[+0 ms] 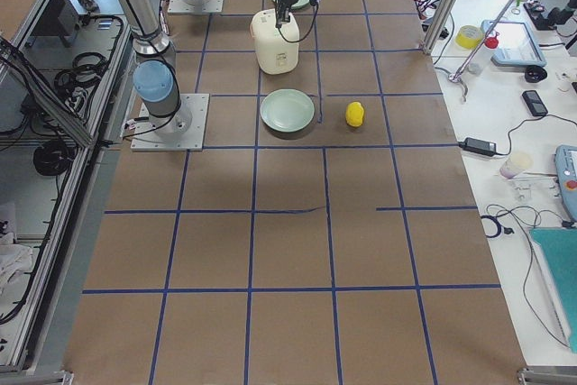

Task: Press rice cooker button
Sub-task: 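Lower the right gripper over the green button on the rice cooker lid, then press down on the green lid button with the right gripper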

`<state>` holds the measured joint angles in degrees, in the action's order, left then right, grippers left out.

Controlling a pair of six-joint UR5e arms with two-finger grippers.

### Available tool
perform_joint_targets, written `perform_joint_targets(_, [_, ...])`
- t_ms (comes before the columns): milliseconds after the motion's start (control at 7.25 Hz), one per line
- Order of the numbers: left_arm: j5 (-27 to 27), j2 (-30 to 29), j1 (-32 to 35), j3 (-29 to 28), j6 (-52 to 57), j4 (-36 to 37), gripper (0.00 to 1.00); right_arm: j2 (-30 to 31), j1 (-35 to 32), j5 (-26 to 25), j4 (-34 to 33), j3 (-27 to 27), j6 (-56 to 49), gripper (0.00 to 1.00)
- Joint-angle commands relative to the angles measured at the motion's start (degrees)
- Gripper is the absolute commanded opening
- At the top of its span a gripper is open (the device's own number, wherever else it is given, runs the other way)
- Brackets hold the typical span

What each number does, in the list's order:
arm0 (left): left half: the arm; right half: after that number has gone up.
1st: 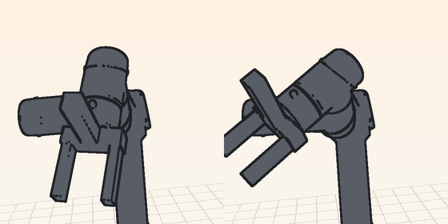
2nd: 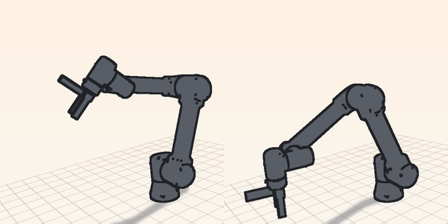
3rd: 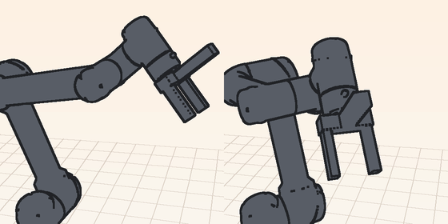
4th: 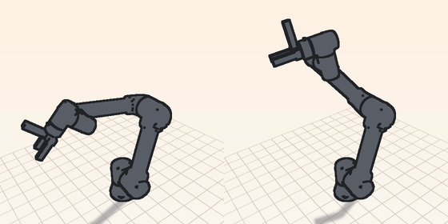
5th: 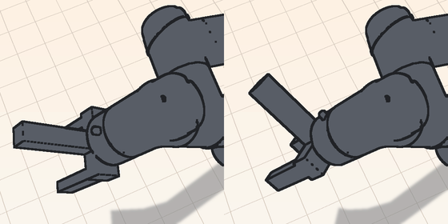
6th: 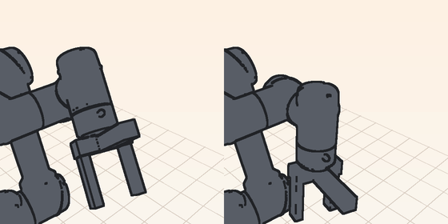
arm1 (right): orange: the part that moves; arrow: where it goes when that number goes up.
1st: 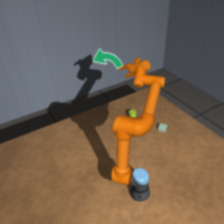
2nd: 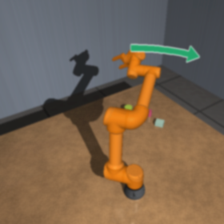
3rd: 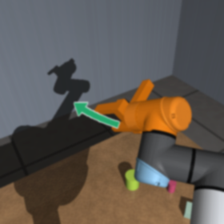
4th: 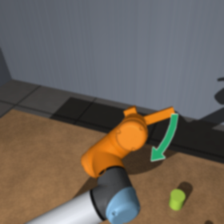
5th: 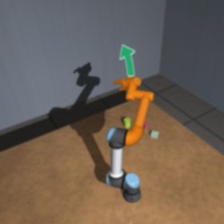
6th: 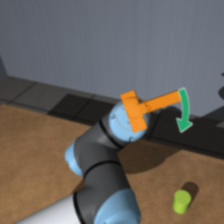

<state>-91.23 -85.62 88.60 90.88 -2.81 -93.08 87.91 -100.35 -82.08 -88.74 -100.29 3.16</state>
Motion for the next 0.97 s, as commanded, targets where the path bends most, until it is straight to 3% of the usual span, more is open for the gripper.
perform_joint_targets(0, [0.0, 0.02, 0.0, 0.0, 0.0, 0.0, 1.0, -1.33, -0.81, 0.08, -1.08, -0.26, 0.0, 0.0])
perform_joint_targets(828, [0.0, 0.02, 0.0, 0.0, 0.0, 0.0, 1.0, -2.84, -1.6, 0.08, -2.49, -1.13, 0.0, 0.0])
